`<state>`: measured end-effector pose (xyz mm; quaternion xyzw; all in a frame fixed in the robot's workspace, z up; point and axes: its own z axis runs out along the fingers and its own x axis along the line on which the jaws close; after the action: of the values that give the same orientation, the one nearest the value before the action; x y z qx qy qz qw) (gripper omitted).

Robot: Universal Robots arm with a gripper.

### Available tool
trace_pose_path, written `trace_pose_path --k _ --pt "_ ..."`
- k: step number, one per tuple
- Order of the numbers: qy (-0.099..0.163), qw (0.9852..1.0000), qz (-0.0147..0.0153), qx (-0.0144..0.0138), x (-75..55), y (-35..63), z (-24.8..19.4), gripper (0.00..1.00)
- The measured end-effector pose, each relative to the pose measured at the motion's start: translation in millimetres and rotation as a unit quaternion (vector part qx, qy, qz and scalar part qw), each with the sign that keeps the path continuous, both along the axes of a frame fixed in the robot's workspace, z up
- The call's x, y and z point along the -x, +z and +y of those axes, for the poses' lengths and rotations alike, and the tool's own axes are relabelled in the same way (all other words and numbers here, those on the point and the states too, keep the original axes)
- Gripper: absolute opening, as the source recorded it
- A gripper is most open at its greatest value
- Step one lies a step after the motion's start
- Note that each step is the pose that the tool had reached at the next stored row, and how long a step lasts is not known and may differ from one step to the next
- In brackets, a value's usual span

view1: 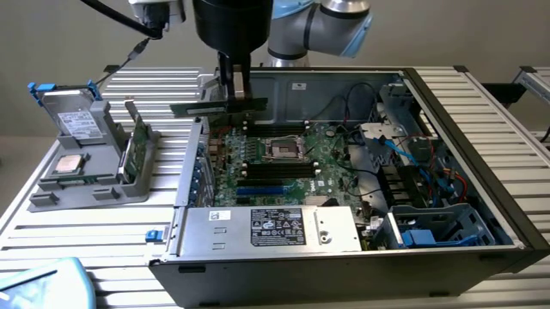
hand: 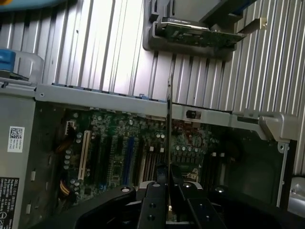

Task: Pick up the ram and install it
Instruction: 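Pick up the ram and move it above insertion slot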

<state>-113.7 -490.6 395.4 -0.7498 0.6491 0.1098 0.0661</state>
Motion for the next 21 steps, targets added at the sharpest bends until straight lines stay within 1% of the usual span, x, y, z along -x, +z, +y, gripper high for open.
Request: trace_pose_path --k 3,4,6,11,19,21 --pt "0.0 1.0 0.0 -0.0031 -13.5 0.0 -0.8 0.15" --pt "0.0 1.0 0.0 -0.0036 -18.0 0.1 -0.8 0.15" --pt "0.0 1.0 0.0 -0.0037 -27.1 -1.2 -0.8 0.15" --pt "0.0 1.0 0.0 -0.0037 -49.7 -10.3 -0.6 0.15" --pt "-0.016 0.9999 0.0 -0.0037 -63.1 -24.6 0.1 0.15" --pt "-0.02 0.9998 0.0 -0.0027 -65.2 -26.7 0.2 0.15"
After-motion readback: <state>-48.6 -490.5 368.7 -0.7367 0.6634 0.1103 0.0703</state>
